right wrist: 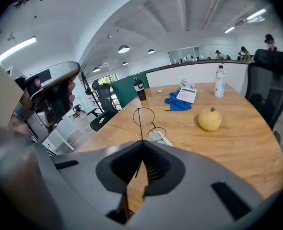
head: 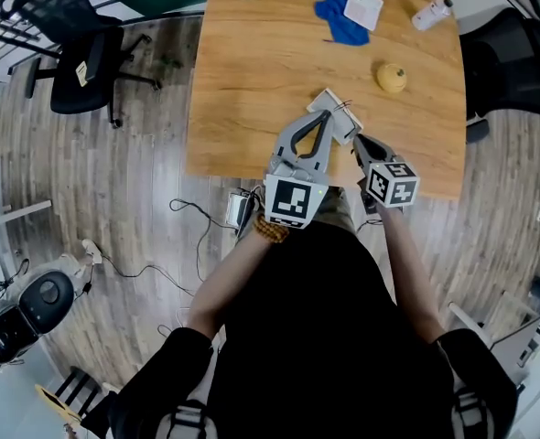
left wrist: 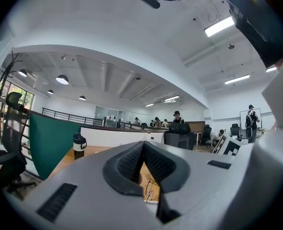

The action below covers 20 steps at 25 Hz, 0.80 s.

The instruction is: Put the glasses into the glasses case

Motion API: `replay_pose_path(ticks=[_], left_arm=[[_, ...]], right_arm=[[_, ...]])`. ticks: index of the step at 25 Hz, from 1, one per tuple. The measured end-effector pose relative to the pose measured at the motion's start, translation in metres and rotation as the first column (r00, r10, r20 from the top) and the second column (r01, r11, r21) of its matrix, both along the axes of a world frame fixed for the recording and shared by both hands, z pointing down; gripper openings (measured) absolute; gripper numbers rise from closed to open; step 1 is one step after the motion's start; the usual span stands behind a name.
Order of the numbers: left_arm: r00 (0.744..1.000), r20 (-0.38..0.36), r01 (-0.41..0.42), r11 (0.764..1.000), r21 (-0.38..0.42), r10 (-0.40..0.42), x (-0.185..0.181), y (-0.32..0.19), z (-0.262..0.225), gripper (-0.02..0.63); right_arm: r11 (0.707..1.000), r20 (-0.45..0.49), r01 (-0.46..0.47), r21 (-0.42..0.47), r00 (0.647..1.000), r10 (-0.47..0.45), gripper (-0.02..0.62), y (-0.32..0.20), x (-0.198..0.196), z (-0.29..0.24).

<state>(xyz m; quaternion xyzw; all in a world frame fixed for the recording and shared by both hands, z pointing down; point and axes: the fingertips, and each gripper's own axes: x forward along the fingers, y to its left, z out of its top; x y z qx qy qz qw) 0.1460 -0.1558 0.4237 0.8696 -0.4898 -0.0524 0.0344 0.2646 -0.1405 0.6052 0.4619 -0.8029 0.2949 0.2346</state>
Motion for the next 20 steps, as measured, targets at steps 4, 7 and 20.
replay_pose_path(ticks=[4, 7, 20], left_arm=[[1.0, 0.005, 0.003, 1.0, 0.025, -0.003, 0.0, -0.001, -0.002, 0.021], [1.0, -0.002, 0.008, 1.0, 0.027, -0.008, -0.001, -0.003, -0.002, 0.021], [0.999, -0.022, 0.023, 1.0, -0.01, -0.023, -0.002, -0.016, 0.001, 0.021]], right_arm=[[0.998, -0.009, -0.017, -0.056, 1.0, 0.017, 0.012, 0.006, 0.005, 0.011], [0.994, -0.018, -0.022, -0.103, 1.0, 0.021, 0.012, 0.012, 0.008, 0.02], [0.963, -0.051, -0.007, -0.271, 0.999, -0.007, 0.015, 0.003, 0.013, 0.069]])
